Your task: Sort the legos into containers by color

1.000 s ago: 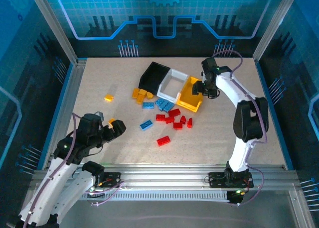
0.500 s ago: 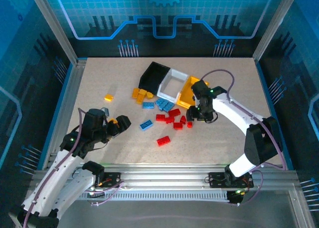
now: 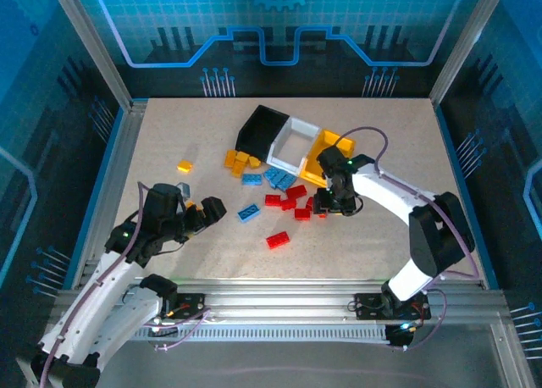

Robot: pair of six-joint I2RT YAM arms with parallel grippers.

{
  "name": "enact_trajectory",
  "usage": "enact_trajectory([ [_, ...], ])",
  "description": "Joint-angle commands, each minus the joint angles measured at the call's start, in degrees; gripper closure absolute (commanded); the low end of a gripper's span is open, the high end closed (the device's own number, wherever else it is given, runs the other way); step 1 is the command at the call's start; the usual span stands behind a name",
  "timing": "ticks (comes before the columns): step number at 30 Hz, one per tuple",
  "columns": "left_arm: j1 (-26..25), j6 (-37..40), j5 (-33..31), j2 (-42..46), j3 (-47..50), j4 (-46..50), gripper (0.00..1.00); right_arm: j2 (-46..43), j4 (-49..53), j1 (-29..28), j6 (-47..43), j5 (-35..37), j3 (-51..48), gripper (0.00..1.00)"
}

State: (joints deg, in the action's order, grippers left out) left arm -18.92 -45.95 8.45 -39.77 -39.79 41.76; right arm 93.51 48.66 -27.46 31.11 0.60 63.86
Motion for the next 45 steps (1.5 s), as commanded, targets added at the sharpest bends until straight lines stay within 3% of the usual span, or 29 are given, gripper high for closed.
enact_trajectory([
  [1,-0.1,2.0,0.5,1.5,-0.4,2.8,0.01,3.2,-1.2,-0.9,0.9,-0.7,1.7,0.44],
  [18,0.3,2.3,-0.7,3.2,0.4,4.6,0.01,10.4,-3.2,-0.9,1.7,1.7,4.1,0.56],
  [24,0.2,1.1,-0.7,4.5,1.5,4.2,0.01,11.8,-2.8,-0.9,1.5,2.9,5.4,0.65],
  [31,0.2,-0.2,-0.9,5.9,2.8,3.5,0.01,9.6,-1.0,-0.8,0.2,4.3,4.8,0.76],
  [40,0.3,-1.7,-0.4,4.5,3.6,0.3,0.01,-0.2,4.9,0.6,-0.3,3.0,9.3,0.77],
  [45,0.2,-2.1,2.7,0.5,3.5,-3.1,0.01,1.1,6.3,4.9,-2.0,0.5,17.0,0.76],
])
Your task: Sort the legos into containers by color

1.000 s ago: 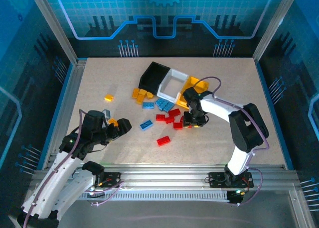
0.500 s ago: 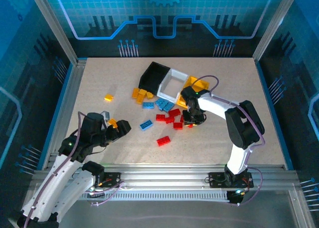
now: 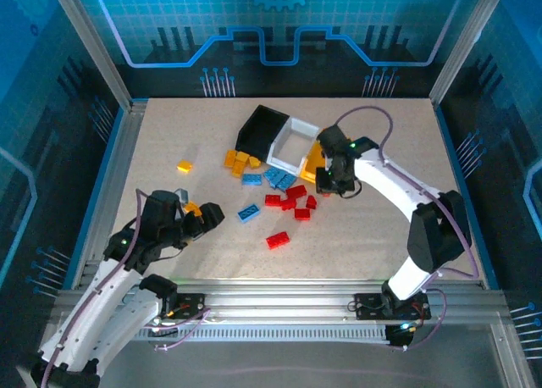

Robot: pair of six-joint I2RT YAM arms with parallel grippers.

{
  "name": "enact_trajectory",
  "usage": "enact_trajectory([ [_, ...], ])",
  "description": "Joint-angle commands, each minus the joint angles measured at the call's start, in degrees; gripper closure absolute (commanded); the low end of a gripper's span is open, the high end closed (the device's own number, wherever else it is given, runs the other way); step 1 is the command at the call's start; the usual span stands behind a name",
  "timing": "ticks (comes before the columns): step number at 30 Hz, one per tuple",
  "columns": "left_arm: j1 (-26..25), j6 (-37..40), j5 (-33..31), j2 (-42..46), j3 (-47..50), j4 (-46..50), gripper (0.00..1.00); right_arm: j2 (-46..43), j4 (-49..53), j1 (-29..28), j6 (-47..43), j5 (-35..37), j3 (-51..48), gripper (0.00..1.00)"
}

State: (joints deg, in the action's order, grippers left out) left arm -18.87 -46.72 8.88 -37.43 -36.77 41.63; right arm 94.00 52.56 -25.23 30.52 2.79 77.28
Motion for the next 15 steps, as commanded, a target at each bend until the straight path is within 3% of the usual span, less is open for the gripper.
enact_trajectory([
  [1,0.2,-1.6,2.7,-2.9,0.4,-3.3,0.01,2.0,2.3,3.8,-1.7,-2.2,5.4,0.76],
  [7,-0.7,-2.2,4.9,-8.2,-0.8,-2.6,0.01,12.6,1.5,9.0,-3.2,-4.2,14.9,0.76],
  [15,-2.0,-4.0,6.3,-9.5,-1.2,-0.7,0.01,22.9,0.9,11.3,-4.6,-5.1,22.4,0.71],
])
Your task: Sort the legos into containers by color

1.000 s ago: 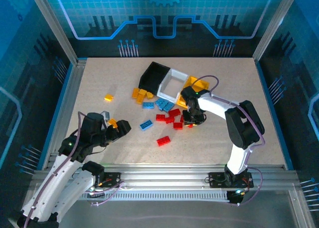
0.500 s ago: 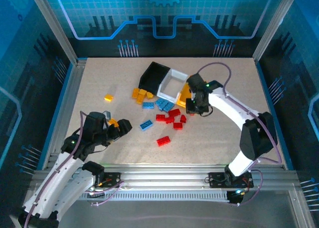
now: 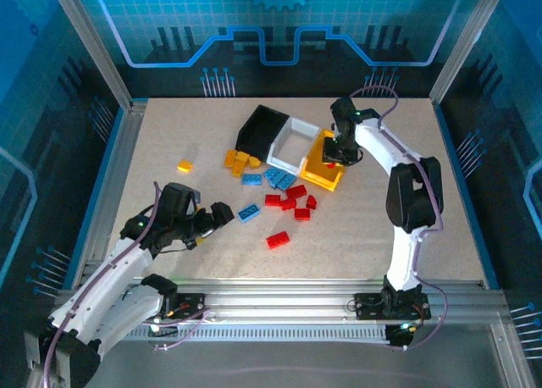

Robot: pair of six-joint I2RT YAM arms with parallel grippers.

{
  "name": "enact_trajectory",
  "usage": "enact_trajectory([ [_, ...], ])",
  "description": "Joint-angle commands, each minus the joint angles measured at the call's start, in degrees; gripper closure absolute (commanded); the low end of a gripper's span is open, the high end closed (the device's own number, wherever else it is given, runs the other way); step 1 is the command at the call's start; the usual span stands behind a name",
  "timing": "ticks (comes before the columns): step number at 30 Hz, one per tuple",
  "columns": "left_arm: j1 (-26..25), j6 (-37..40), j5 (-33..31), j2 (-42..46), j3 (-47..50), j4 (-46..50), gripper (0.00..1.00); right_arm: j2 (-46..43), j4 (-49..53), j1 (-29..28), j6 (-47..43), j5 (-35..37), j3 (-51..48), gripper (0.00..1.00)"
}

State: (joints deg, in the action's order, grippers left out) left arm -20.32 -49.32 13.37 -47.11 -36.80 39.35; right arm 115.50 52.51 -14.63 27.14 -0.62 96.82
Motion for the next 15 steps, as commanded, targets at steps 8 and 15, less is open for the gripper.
enact_trajectory([
  [8,-0.5,-3.4,1.0,-0.5,-1.0,0.2,0.01,-0.3,0.8,1.1,-2.5,-2.5,2.7,0.57],
  [15,-0.7,-3.5,1.7,-2.7,-1.3,-3.2,0.01,-10.1,3.6,-0.2,-3.5,-3.4,-0.4,0.52],
])
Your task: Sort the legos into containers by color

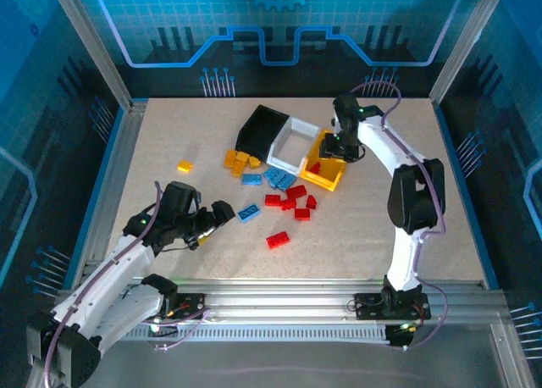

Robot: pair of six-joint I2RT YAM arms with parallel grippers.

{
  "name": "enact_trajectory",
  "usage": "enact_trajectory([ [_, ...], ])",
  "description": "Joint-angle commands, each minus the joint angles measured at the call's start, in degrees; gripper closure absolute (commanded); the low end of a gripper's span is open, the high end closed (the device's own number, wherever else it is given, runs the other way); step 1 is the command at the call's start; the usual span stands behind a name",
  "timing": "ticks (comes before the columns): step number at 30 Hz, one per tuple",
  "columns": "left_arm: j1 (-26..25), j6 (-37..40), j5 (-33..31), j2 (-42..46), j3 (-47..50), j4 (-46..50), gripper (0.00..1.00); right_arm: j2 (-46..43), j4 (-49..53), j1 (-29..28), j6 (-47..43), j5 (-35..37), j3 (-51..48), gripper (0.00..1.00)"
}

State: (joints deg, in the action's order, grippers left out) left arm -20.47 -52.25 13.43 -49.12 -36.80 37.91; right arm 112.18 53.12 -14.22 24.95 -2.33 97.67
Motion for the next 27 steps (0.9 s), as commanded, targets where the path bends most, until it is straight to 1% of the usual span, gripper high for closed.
enact_trajectory([
  [1,-0.5,-0.5,1.7,-0.9,-1.3,-2.1,0.01,-8.5,3.5,-1.4,-1.6,-1.6,-2.3,0.52],
  [5,-0.8,-0.1,2.0,-2.0,-1.4,-3.4,0.01,-15.8,5.3,-7.2,-2.1,-1.6,-10.1,0.46],
  [9,-0.9,0.4,2.4,-2.3,-1.2,-3.8,0.01,-22.8,4.6,-14.0,1.4,-1.1,-20.1,0.41],
  [12,-1.0,0.7,2.9,-1.9,-0.8,-3.4,0.01,-25.1,3.3,-19.1,4.5,-1.0,-25.3,0.37],
  [15,-1.1,1.1,2.5,-0.6,-0.8,-1.6,0.01,-24.2,2.4,-24.5,7.2,-0.9,-27.6,0.31],
  [18,-1.0,1.6,1.4,1.8,-0.9,1.0,0.01,-21.8,1.0,-30.0,9.1,-0.2,-28.3,0.21],
  [21,-1.0,2.0,0.5,4.1,-0.8,3.6,0.01,-18.7,0.1,-34.0,9.3,1.4,-27.1,0.12],
  [24,-0.9,2.2,-0.1,6.6,-0.3,5.8,0.01,-14.9,-0.3,-36.8,8.3,2.4,-25.1,0.05],
  [27,-0.9,2.2,-0.6,9.0,0.1,7.9,0.01,-11.1,0.2,-38.3,7.3,3.2,-22.9,0.01],
])
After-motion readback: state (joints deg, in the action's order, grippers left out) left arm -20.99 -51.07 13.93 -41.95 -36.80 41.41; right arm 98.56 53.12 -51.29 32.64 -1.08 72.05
